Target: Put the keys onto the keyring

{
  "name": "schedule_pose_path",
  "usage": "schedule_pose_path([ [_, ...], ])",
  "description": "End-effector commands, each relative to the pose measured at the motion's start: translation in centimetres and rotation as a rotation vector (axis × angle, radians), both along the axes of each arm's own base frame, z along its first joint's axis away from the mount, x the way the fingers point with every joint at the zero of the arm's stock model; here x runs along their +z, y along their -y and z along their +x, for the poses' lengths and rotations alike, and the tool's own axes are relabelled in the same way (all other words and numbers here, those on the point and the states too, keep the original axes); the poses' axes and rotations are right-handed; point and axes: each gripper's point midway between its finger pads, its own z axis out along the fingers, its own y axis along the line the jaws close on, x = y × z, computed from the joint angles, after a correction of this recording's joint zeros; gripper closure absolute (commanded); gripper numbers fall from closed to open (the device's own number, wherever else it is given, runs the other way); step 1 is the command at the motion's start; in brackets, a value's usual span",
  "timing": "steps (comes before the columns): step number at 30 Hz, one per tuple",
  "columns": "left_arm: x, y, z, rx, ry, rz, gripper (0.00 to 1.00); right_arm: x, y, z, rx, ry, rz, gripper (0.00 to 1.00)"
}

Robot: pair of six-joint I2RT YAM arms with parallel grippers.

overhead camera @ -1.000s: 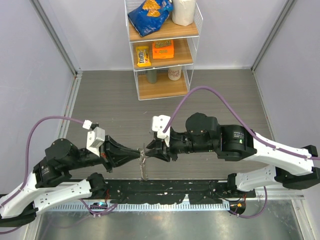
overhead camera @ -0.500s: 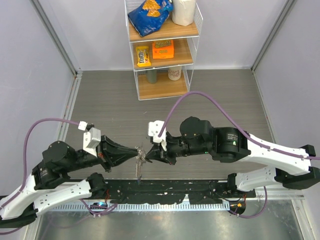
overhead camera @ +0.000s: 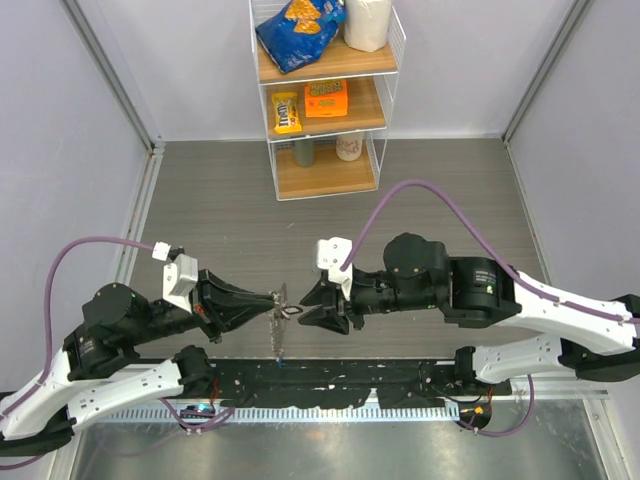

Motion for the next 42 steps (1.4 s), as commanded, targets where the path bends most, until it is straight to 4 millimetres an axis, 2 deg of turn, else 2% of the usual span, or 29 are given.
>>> schedule_pose_path([
  [1,2.5,-0.2,-0.1,0.002,0.041,-0.094,1.00,4.2,0.2,0.5,-0.033,0.035,0.131,0.60],
  [10,2.4,-0.1,-0.2,-0.009,0.039,-0.092,1.00,4.6,-1.3,0.8,-0.001,0.097,0.138,0.52],
  [31,3.0,-0.7,-1.0,-0.029,0.053,-0.125,1.00,3.8,-3.6,0.7,0.072,0.162,0.111,0.50],
  [37,2.9,-0.9,-1.1,-0.034,0.057,-0.131,1.00,3.4,-3.8,0.8,0.075,0.161,0.102,0.53],
  [41,3.0,-0.9,-1.1,-0.034,0.058,-0.134,1.00,3.3,-3.9,0.8,0.079,0.156,0.101,0.61],
  [42,3.0,-0.9,-1.2,-0.037,0.059,-0.134,1.00,3.4,-4.0,0.7,0.083,0.156,0.105,0.66],
])
